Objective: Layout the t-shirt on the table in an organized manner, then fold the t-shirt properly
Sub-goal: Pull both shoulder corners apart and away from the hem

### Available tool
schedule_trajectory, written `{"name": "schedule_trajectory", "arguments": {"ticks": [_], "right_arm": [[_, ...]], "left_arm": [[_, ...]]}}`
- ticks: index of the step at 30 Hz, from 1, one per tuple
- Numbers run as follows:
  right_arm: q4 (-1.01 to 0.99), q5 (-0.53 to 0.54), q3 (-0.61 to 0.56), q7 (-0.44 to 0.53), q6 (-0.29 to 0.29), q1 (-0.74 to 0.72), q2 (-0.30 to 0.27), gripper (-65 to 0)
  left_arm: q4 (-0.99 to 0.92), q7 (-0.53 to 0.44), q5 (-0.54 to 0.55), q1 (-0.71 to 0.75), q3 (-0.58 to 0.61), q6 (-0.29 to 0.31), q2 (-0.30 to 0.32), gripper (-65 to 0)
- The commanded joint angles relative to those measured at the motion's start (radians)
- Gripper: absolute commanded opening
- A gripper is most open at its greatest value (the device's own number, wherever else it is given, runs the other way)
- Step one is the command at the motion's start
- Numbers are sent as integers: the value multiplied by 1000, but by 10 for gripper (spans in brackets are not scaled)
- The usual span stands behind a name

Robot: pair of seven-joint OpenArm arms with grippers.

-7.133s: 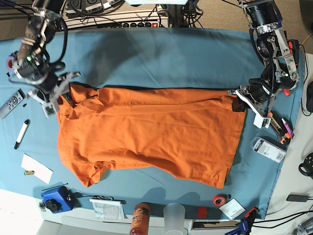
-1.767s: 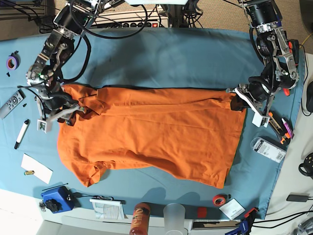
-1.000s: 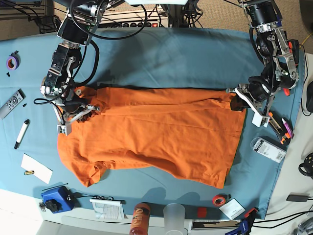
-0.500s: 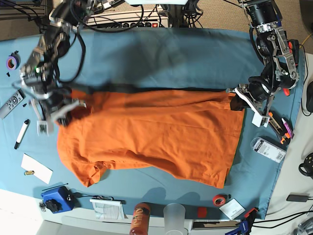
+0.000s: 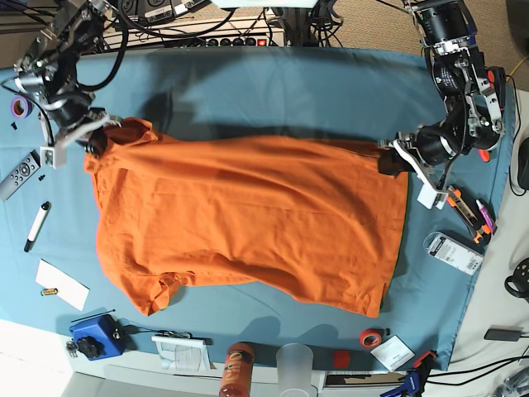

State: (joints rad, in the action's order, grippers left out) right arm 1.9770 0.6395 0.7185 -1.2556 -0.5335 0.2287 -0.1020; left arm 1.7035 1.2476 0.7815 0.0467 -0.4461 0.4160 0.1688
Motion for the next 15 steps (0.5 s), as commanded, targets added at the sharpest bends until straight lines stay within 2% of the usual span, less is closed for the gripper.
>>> {"name": "schedule_trajectory", "arguments": {"ticks": [1, 7, 12, 15], "right_arm": [[18, 26, 16, 6, -10, 5, -14, -650], [18, 67, 35, -12, -28, 77, -14, -650], [18, 69, 35, -17, -37, 142, -14, -650], [18, 96, 35, -32, -58, 187, -14, -650]], "left_arm": [[18, 1, 25, -10, -2, 3, 10, -650], [72, 13, 28, 87, -22, -9, 12, -650], [159, 12, 37, 180, -131, -14, 12, -650], [179, 13, 82, 212, -207, 15, 12, -650]]}}
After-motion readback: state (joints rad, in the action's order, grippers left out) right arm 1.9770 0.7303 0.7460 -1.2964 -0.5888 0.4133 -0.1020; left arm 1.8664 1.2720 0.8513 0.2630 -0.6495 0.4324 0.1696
